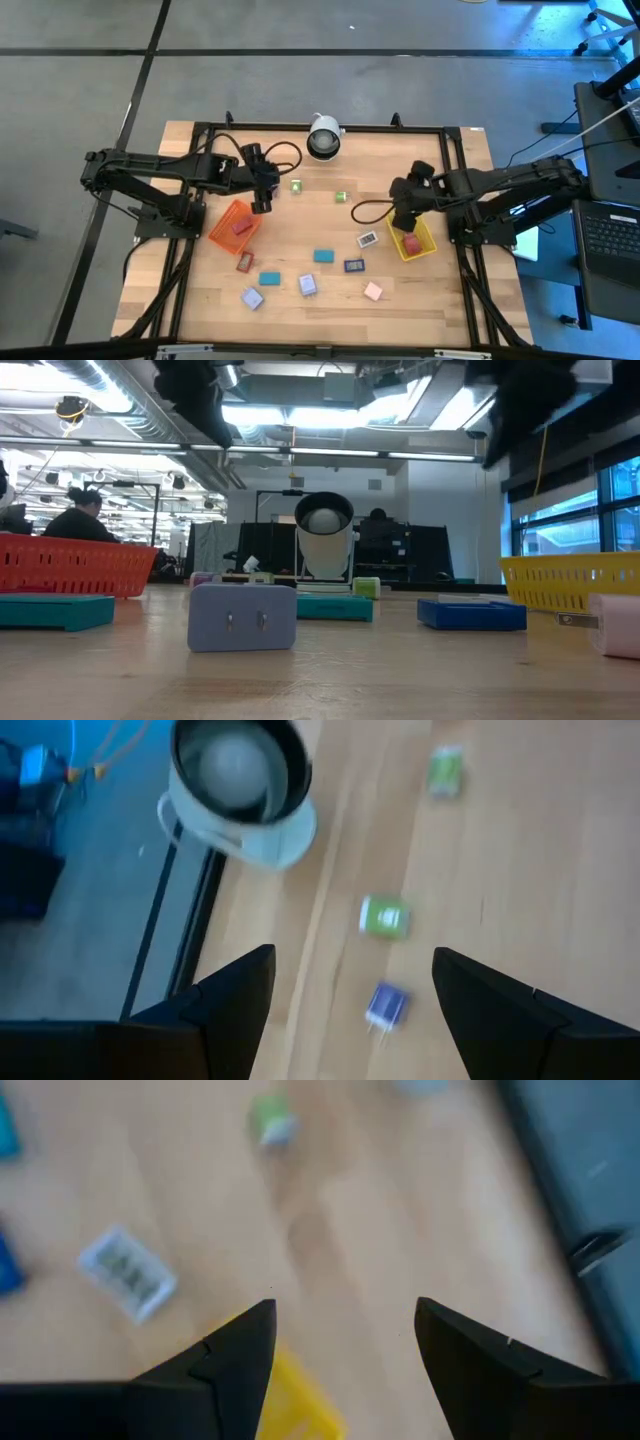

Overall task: Pick & Place Office items
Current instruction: Put the right green charger adapter into the yellow basket

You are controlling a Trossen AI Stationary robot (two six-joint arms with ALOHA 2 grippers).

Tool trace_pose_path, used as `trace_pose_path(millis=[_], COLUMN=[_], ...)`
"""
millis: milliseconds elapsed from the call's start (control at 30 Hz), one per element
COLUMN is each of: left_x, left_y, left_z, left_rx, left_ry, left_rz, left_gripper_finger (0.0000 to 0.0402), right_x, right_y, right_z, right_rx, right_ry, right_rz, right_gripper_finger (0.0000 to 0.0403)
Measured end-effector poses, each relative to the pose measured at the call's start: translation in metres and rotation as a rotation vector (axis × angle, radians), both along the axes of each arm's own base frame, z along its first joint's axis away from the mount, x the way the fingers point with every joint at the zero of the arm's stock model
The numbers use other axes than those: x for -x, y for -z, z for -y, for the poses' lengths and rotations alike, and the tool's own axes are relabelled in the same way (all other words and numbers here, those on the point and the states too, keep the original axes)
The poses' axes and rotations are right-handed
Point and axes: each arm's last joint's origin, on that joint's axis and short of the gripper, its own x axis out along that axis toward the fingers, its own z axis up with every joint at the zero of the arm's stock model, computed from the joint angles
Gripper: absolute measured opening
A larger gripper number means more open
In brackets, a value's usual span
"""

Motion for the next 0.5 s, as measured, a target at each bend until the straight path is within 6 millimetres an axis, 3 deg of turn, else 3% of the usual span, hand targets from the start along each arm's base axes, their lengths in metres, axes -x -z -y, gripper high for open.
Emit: trace_pose_path(millis=[267,500], left_x=[-0.004,0.035], left_y=[-0.005,0.006], left_z=[0.009,0.006], left_rx=[-0.018,0.048], left_ry=[0.083,0.136], left_rz=[0.181,0.51], left_gripper_finger=[0.0267,0.0267], right_x=[-0.025,-0.037], right_y=[-0.024,-0.037], right_z=[0.001,0.011], right_rx=[0.231,0.23], right_ry=[-0.071,-0.082], right_rz=[0.272,0.419], right_gripper_finger=[0.0218,0.0214])
